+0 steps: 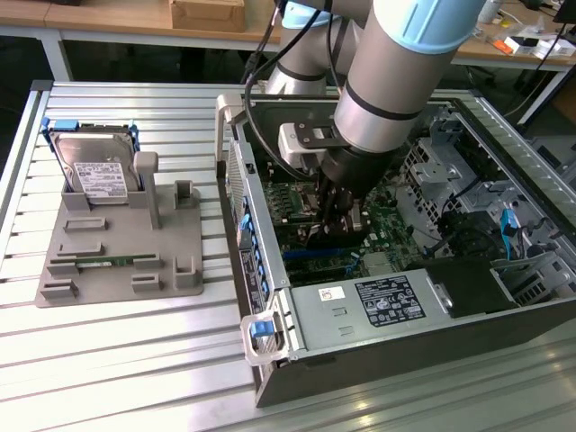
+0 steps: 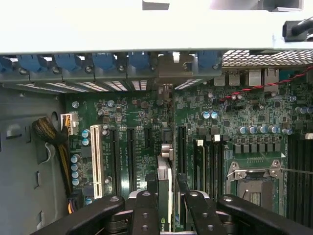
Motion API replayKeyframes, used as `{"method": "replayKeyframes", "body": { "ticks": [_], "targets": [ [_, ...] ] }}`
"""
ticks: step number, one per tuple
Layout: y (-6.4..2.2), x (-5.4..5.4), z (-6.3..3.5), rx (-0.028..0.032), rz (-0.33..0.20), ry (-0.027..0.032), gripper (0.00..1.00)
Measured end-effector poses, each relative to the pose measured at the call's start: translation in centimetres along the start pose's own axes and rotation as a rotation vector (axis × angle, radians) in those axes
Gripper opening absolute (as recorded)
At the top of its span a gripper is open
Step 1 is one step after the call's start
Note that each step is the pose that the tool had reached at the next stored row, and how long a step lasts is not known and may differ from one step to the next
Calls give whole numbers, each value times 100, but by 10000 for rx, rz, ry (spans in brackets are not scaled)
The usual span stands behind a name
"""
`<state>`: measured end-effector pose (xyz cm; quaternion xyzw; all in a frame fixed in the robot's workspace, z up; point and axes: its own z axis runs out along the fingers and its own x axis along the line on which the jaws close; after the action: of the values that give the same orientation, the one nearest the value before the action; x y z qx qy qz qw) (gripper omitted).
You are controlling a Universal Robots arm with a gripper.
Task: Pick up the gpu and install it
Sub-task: 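Insert the gpu into the slot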
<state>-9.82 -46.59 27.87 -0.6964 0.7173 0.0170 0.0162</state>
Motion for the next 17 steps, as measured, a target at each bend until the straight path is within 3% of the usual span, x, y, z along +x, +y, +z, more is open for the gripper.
{"method": "replayKeyframes", "body": {
  "ticks": [7, 17],
  "targets": [
    [0, 2, 43, -1, 1, 2, 25],
    [1, 1, 5, -2, 1, 5, 25]
  ]
}}
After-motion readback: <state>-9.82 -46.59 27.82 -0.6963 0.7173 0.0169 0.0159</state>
